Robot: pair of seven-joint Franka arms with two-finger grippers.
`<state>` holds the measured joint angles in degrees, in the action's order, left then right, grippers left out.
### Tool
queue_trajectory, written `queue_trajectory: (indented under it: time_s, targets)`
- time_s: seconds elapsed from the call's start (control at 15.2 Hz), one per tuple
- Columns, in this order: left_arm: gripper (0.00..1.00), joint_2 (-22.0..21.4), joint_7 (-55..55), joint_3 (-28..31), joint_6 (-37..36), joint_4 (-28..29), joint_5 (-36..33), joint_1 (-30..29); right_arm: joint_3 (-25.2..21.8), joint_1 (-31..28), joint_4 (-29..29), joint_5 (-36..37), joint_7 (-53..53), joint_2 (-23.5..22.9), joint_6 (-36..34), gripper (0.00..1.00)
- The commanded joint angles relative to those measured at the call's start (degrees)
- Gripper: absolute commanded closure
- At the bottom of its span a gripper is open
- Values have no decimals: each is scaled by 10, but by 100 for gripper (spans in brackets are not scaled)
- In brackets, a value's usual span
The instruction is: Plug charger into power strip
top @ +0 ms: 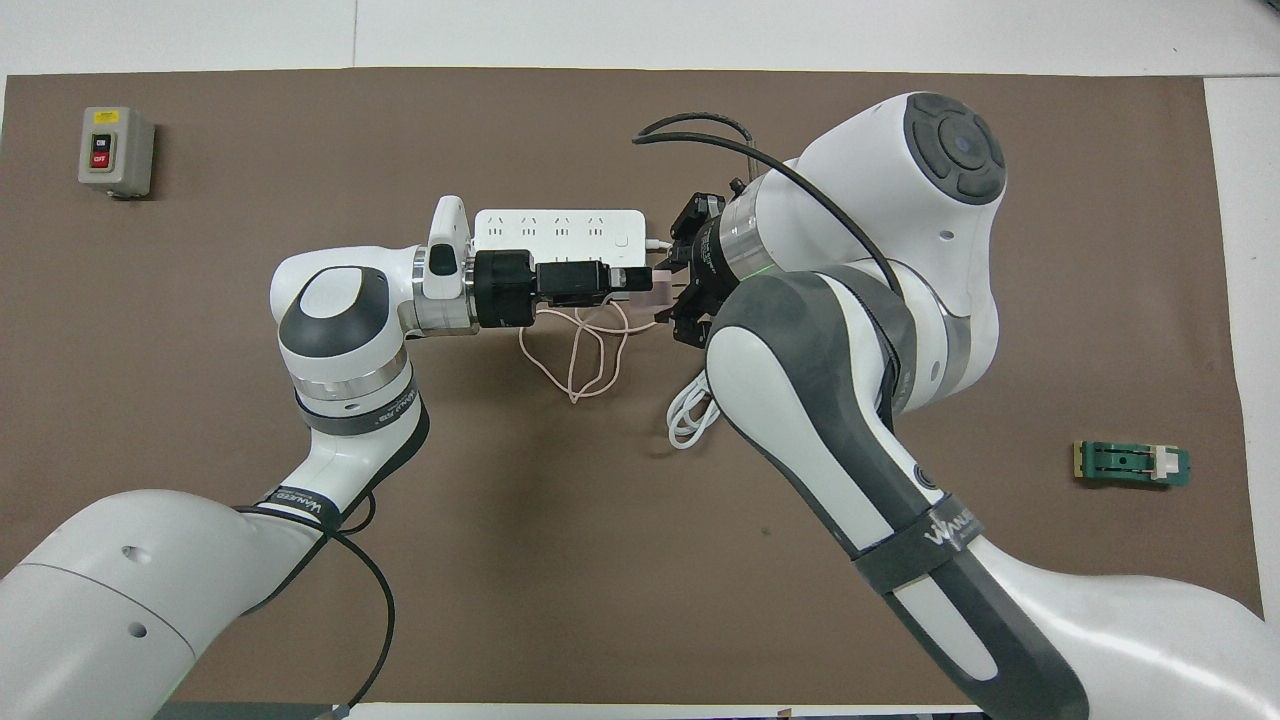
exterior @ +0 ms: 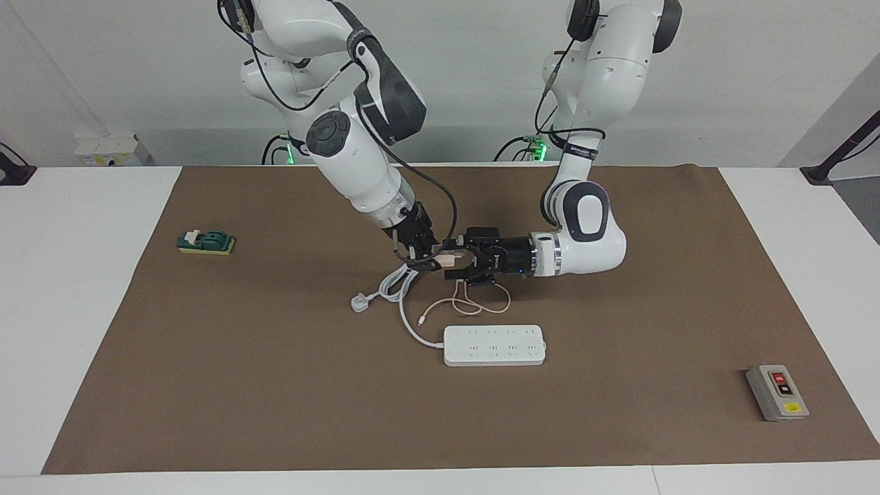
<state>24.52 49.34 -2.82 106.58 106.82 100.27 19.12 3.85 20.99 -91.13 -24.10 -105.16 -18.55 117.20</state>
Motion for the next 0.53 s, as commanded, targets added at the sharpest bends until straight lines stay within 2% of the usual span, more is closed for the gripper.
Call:
queue_trajectory:
  time_s: [0.0, 0.2, 0.46]
  targets:
    - [0, -25, 8, 4, -7, 36, 12, -7, 0, -3, -1, -5, -6, 0, 7, 100]
    - [0, -30, -2, 3, -6, 40, 12, -16, 0, -3, -1, -5, -6, 0, 6, 100]
    - [18, -31, -6, 3, -8, 44, 12, -15, 0, -3, -1, -5, -6, 0, 6, 100]
